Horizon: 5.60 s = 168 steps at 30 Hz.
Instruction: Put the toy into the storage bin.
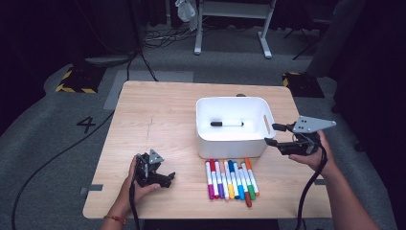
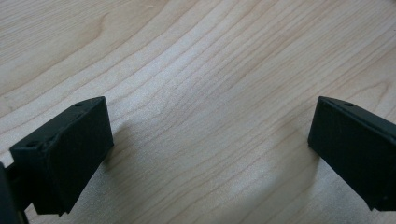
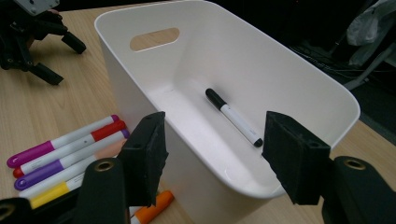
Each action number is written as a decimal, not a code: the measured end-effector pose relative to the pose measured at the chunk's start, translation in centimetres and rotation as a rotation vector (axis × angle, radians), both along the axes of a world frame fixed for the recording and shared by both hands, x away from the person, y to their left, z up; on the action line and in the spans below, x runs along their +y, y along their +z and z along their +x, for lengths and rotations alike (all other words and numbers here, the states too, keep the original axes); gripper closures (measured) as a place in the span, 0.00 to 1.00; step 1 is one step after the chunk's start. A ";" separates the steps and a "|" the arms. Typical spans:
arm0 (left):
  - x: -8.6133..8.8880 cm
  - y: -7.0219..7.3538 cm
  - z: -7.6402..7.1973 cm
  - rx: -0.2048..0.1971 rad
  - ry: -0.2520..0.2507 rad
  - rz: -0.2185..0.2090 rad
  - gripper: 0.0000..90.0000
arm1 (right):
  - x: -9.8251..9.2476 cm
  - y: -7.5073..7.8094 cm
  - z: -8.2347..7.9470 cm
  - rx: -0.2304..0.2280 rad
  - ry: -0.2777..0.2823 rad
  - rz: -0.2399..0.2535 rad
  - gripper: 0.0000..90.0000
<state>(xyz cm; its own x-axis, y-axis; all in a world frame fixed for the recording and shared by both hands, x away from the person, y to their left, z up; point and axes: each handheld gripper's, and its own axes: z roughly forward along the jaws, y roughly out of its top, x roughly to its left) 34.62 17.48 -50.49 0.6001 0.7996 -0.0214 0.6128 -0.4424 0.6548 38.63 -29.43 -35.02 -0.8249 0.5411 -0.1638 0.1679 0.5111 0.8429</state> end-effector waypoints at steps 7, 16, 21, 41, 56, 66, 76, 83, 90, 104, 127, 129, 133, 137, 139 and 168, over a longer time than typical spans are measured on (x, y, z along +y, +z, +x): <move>0.0 0.0 0.0 0.000 0.000 0.000 0.00 | -0.7 -2.5 -2.9 0.005 -0.017 -0.001 0.45; 0.0 0.0 0.0 -0.001 0.000 0.000 0.00 | 0.9 -8.9 -3.6 0.143 -0.009 -0.039 0.45; 0.0 0.0 0.0 -0.001 0.000 0.000 0.00 | 1.7 -11.3 -3.0 0.214 -0.012 -0.038 0.45; 0.0 0.0 0.0 -0.001 0.000 0.000 0.00 | 1.1 -14.3 -1.0 0.280 -0.103 -0.108 0.59; 0.0 0.0 0.0 -0.002 0.000 0.001 0.00 | 0.2 -14.1 -0.9 0.265 -0.088 -0.085 0.83; 0.0 0.0 0.0 -0.001 0.000 0.000 0.00 | -1.3 -10.2 -3.3 0.170 -0.040 0.008 0.83; 0.0 0.0 0.0 -0.001 0.001 0.000 0.00 | -1.0 -3.9 -4.3 0.060 0.028 0.038 0.83; 0.0 0.0 0.0 -0.002 0.001 0.001 0.00 | -0.4 0.7 -3.3 0.005 0.065 0.035 0.83; 0.0 0.0 0.0 -0.001 0.001 0.000 0.00 | 0.3 4.0 -1.6 -0.038 0.093 0.022 0.83; 0.0 0.0 0.0 -0.001 0.001 0.001 0.00 | 3.9 5.2 3.3 -0.045 0.161 -0.033 0.83; 0.0 0.0 0.0 -0.001 0.001 0.000 0.00 | 8.6 -0.7 6.7 0.148 0.270 -0.287 0.83; 0.0 0.0 0.0 -0.001 0.001 0.000 0.00 | 8.8 -0.9 6.7 0.149 0.281 -0.308 0.83; 0.0 0.0 0.0 -0.001 0.001 0.000 0.00 | 9.4 -1.3 6.6 0.161 0.278 -0.331 0.82; 0.0 0.0 0.0 -0.001 0.000 -0.001 0.00 | 9.6 -1.5 6.6 0.161 0.258 -0.320 0.76; 0.0 0.0 0.0 -0.001 0.001 0.000 0.00 | 9.6 -1.5 6.6 0.161 0.250 -0.314 0.74; 0.0 0.0 0.0 -0.001 0.001 0.001 0.00 | 2.2 1.7 1.4 0.022 0.000 -0.023 0.42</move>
<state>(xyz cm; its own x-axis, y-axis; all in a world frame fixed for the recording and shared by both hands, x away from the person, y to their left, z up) 34.59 17.46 -50.49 0.5996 0.8000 -0.0199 0.6121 -0.4425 0.6554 39.99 -27.23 -33.29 -0.8284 0.5373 -0.1583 0.1862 0.5307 0.8269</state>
